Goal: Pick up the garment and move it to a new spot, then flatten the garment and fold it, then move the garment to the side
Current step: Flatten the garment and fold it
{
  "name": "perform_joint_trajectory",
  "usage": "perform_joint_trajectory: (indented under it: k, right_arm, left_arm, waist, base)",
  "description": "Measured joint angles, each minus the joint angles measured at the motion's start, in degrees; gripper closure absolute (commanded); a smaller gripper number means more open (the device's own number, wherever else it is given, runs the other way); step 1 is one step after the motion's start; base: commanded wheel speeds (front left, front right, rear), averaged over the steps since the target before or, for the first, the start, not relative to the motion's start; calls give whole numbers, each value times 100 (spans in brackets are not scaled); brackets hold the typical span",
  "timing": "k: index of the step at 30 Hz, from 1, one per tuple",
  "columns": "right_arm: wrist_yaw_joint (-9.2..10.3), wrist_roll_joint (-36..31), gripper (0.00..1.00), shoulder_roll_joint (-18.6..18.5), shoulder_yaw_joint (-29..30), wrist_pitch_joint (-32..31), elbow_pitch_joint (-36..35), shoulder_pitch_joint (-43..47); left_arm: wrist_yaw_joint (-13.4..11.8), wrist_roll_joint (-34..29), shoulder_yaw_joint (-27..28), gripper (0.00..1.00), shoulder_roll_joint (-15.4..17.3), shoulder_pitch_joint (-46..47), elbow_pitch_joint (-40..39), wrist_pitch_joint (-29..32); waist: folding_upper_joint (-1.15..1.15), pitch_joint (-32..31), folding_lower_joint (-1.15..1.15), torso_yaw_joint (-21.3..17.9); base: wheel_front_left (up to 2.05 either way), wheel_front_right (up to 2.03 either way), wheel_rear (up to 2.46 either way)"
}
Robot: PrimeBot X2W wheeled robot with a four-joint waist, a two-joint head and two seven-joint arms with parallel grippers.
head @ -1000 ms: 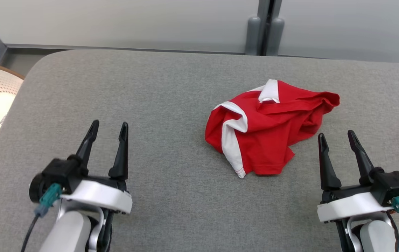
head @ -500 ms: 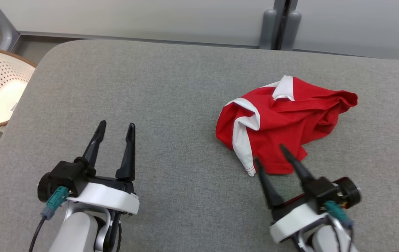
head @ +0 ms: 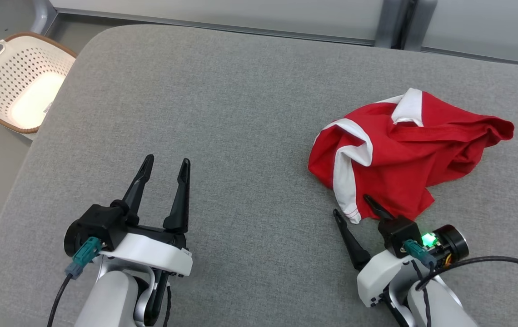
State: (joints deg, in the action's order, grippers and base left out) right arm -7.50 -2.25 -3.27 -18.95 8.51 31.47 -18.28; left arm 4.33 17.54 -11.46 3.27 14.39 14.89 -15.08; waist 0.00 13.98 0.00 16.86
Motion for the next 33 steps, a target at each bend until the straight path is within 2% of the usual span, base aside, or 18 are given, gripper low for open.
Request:
perform_joint_trajectory:
  k: [3,4,5,6,7,16,21,29,33]
  right_arm:
    - [0,-88,0,16,155,-25,180,-81]
    - [0,-94,5,24,186,-30,231,-101]
    - [0,-114,56,30,205,-30,267,-120]
    - [0,-136,92,34,231,-26,305,-148]
    - [0,-145,100,36,258,-9,334,-174]
    - [0,-96,100,40,610,218,279,-146]
    - [-1,-78,100,-218,881,246,-194,152]
    - [0,324,100,-731,1170,-219,-1177,573]
    - [0,565,100,-690,1113,-330,-1497,629]
  left_arm:
    - [23,-35,23,0,-15,0,24,0]
    - [41,-42,31,0,-18,0,33,0]
    - [43,-43,32,0,-23,0,40,0]
    - [49,-45,35,0,-29,0,44,0]
    - [52,-55,40,0,-31,0,49,0]
    - [99,-158,160,0,-42,-1,102,-1]
    - [127,-210,167,0,-45,-1,123,-1]
    - [168,-252,55,0,-48,-8,151,-1]
    - [170,-248,13,0,-48,-7,154,-1]
  waist:
    - [0,58,0,81]
    - [0,72,0,99]
    - [0,82,0,111]
    - [0,89,0,118]
    - [0,92,0,116]
    - [0,-3,0,-218]
    - [0,-109,0,-547]
    - [0,-295,0,-1109]
    - [0,-382,0,-1291]
  base:
    - [0,0,0]
    - [0,0,0]
    - [0,0,0]
    - [0,0,0]
    - [0,0,0]
    - [0,0,0]
    - [0,0,0]
    - [0,0,0]
    - [0,0,0]
